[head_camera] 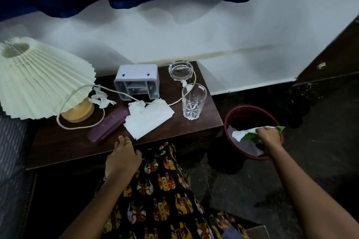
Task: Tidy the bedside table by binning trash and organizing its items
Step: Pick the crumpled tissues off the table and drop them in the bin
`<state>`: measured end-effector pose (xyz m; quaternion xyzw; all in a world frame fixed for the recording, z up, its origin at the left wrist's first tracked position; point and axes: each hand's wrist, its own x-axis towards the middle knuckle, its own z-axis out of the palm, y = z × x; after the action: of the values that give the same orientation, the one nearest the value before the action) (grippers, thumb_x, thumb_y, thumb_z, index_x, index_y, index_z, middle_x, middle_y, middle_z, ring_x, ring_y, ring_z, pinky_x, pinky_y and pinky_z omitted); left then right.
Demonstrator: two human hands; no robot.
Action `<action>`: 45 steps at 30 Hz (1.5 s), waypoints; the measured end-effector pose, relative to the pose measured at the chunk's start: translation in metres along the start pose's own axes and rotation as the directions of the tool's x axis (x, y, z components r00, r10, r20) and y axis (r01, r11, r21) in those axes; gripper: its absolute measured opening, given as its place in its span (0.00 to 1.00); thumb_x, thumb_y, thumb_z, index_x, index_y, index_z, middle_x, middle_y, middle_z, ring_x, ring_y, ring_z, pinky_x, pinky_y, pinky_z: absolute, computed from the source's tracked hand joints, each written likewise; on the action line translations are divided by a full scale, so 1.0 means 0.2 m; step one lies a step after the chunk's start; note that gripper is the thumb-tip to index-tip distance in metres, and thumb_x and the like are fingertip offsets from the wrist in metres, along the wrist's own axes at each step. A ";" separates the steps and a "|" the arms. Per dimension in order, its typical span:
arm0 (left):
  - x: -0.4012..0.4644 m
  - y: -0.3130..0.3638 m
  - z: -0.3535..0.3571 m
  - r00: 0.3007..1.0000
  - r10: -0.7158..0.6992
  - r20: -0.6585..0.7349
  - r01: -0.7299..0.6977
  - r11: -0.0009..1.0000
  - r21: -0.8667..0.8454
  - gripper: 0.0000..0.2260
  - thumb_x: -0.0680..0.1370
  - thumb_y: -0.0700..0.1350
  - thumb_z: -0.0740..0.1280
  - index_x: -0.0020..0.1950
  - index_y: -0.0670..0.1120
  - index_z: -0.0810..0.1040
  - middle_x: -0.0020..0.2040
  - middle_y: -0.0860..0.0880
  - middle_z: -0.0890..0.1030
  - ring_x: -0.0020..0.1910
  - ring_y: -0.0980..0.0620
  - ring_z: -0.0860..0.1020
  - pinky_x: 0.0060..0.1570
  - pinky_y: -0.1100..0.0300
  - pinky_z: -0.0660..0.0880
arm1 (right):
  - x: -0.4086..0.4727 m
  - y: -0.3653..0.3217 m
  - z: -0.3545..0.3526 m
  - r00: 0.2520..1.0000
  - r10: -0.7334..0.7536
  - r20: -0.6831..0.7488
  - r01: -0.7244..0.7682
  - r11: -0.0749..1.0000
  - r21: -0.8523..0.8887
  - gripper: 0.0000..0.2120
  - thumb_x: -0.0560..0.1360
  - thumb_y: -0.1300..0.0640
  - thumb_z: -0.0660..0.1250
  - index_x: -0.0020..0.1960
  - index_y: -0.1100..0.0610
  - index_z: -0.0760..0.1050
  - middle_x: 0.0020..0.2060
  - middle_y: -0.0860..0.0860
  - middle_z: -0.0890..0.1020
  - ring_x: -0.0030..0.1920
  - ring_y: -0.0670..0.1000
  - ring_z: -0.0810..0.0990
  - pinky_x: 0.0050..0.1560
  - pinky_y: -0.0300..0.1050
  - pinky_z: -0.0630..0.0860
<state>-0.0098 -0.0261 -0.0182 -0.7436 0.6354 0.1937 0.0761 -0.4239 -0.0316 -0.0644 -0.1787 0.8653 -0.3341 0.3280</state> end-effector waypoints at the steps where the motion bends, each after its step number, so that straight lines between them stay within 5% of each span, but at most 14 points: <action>1: 0.00 0.00 0.00 1.000 0.003 -0.002 -0.003 1.000 0.003 0.27 0.80 0.50 0.55 0.76 0.40 0.55 0.78 0.43 0.55 0.74 0.44 0.59 0.65 0.47 0.68 | 0.01 0.01 0.01 1.000 0.010 0.007 -0.010 1.000 0.019 0.14 0.72 0.64 0.61 0.51 0.73 0.75 0.42 0.61 0.77 0.43 0.57 0.76 0.42 0.48 0.69; 6: -0.01 0.01 -0.01 1.000 -0.004 0.007 0.003 1.000 0.017 0.27 0.80 0.51 0.56 0.76 0.40 0.56 0.77 0.42 0.55 0.73 0.44 0.61 0.64 0.47 0.69 | 0.07 -0.01 0.02 0.994 0.031 0.102 -0.041 0.994 0.101 0.20 0.75 0.60 0.64 0.66 0.61 0.70 0.56 0.57 0.75 0.58 0.57 0.75 0.60 0.53 0.75; 10: -0.02 0.03 -0.01 1.000 -0.007 0.012 0.006 0.999 0.051 0.28 0.80 0.51 0.56 0.76 0.39 0.54 0.77 0.42 0.54 0.74 0.43 0.61 0.64 0.47 0.69 | 0.06 -0.15 0.06 0.985 -0.092 0.143 0.077 0.992 0.103 0.09 0.76 0.59 0.64 0.56 0.58 0.76 0.51 0.56 0.78 0.54 0.55 0.76 0.53 0.51 0.76; 13: -0.02 0.04 -0.01 1.000 -0.005 0.011 0.004 0.999 0.042 0.28 0.80 0.50 0.56 0.76 0.38 0.54 0.77 0.41 0.54 0.74 0.44 0.59 0.65 0.47 0.68 | -0.01 -0.38 0.12 0.955 -0.255 0.149 0.238 0.963 0.123 0.08 0.75 0.59 0.64 0.51 0.58 0.79 0.39 0.53 0.79 0.46 0.53 0.77 0.45 0.47 0.74; 21: -0.01 0.02 -0.03 1.000 -0.006 -0.019 0.006 0.999 0.033 0.25 0.80 0.49 0.54 0.75 0.39 0.59 0.76 0.41 0.59 0.73 0.45 0.62 0.64 0.50 0.69 | -0.32 -1.14 0.32 0.694 -0.583 0.422 0.539 0.810 0.232 0.04 0.77 0.59 0.63 0.46 0.57 0.76 0.36 0.50 0.77 0.36 0.46 0.74 0.39 0.38 0.71; 23: -0.01 0.02 -0.04 0.999 -0.017 -0.030 0.018 0.999 0.032 0.24 0.79 0.49 0.55 0.74 0.40 0.61 0.76 0.42 0.60 0.71 0.45 0.66 0.63 0.51 0.70 | -0.37 -1.26 0.40 0.637 -0.571 0.518 0.584 0.796 0.159 0.05 0.77 0.59 0.63 0.43 0.56 0.76 0.35 0.50 0.76 0.35 0.46 0.73 0.37 0.37 0.70; 26: 0.00 0.03 -0.06 0.999 -0.029 -0.024 0.030 0.999 0.014 0.24 0.79 0.47 0.55 0.74 0.41 0.62 0.76 0.43 0.61 0.70 0.46 0.68 0.62 0.51 0.71 | -0.39 -1.35 0.57 0.576 -0.449 0.683 0.723 0.670 -0.170 0.11 0.77 0.55 0.63 0.52 0.61 0.77 0.39 0.53 0.77 0.38 0.49 0.75 0.38 0.40 0.72; 30: 0.00 0.04 -0.08 0.999 -0.051 -0.014 0.051 0.999 0.012 0.23 0.79 0.46 0.54 0.74 0.41 0.63 0.76 0.43 0.61 0.68 0.45 0.70 0.61 0.52 0.71 | -0.39 -1.37 0.76 0.645 -0.234 0.727 0.756 0.331 -0.564 0.12 0.74 0.52 0.66 0.50 0.61 0.75 0.47 0.56 0.76 0.45 0.55 0.77 0.39 0.43 0.76; 33: -0.01 0.04 -0.08 0.998 -0.059 -0.014 0.060 0.998 0.019 0.22 0.79 0.46 0.54 0.73 0.41 0.64 0.75 0.42 0.63 0.67 0.44 0.71 0.60 0.52 0.72 | -0.39 -1.36 0.83 0.717 -0.086 0.692 0.692 0.214 -0.690 0.19 0.73 0.53 0.69 0.61 0.60 0.75 0.54 0.57 0.77 0.55 0.57 0.78 0.52 0.48 0.76; 35: -0.01 0.05 -0.08 0.998 -0.061 -0.009 0.061 0.998 0.020 0.22 0.80 0.46 0.54 0.73 0.42 0.64 0.75 0.42 0.62 0.67 0.44 0.71 0.60 0.52 0.72 | -0.40 -1.35 0.86 0.747 0.007 0.665 0.652 0.189 -0.734 0.21 0.74 0.53 0.67 0.65 0.58 0.72 0.55 0.57 0.76 0.56 0.56 0.77 0.57 0.49 0.74; 39: -0.01 0.05 -0.09 0.998 -0.063 -0.003 0.063 0.998 0.017 0.22 0.80 0.46 0.54 0.74 0.42 0.63 0.76 0.43 0.62 0.69 0.44 0.70 0.60 0.52 0.72 | -0.41 -1.33 0.88 0.751 0.005 0.660 0.651 0.157 -0.742 0.17 0.78 0.56 0.62 0.66 0.59 0.71 0.50 0.54 0.74 0.51 0.53 0.73 0.43 0.44 0.73; 41: 0.00 0.05 -0.09 0.998 -0.063 0.003 0.063 0.998 0.011 0.22 0.80 0.46 0.53 0.74 0.42 0.63 0.76 0.42 0.62 0.68 0.44 0.70 0.60 0.52 0.72 | -0.40 -1.33 0.89 0.728 -0.017 0.686 0.677 0.183 -0.713 0.16 0.78 0.57 0.62 0.65 0.59 0.72 0.45 0.53 0.75 0.51 0.52 0.73 0.48 0.45 0.75; 43: -0.01 0.05 -0.09 0.998 -0.065 0.011 0.065 0.998 0.002 0.22 0.80 0.46 0.53 0.74 0.41 0.62 0.76 0.42 0.62 0.69 0.44 0.69 0.60 0.52 0.72 | -0.39 -1.34 0.88 0.708 -0.085 0.701 0.696 0.254 -0.671 0.15 0.76 0.56 0.66 0.60 0.61 0.74 0.42 0.52 0.76 0.49 0.53 0.75 0.56 0.48 0.78; 45: -0.01 0.05 -0.09 0.998 -0.064 0.008 0.064 0.998 0.003 0.22 0.80 0.46 0.53 0.74 0.41 0.62 0.76 0.42 0.62 0.68 0.44 0.70 0.59 0.52 0.73 | -0.39 -1.38 0.84 0.673 -0.193 0.714 0.728 0.339 -0.595 0.09 0.73 0.56 0.68 0.49 0.61 0.76 0.40 0.55 0.77 0.44 0.54 0.77 0.49 0.48 0.79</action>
<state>-0.0169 -0.0331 0.0003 -0.7627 0.6112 0.1934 0.0856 -0.2268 -0.2646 0.0690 -0.6483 0.6892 0.1179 0.3013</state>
